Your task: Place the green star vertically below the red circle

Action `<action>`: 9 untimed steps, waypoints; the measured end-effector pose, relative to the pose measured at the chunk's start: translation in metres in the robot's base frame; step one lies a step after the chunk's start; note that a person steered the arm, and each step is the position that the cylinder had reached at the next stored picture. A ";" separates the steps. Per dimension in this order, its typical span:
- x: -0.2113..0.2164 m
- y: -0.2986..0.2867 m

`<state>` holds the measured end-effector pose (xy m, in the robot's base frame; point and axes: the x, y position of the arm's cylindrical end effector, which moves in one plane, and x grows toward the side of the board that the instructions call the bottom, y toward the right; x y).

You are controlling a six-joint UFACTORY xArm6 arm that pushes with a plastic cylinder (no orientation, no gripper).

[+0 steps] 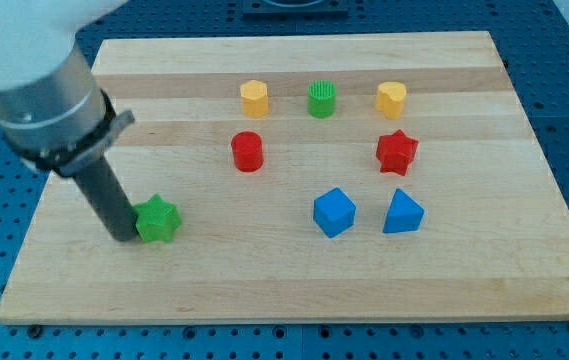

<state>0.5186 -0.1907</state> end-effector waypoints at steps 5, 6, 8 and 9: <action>-0.014 0.028; -0.010 0.048; -0.011 0.052; -0.002 0.017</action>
<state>0.5170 -0.1734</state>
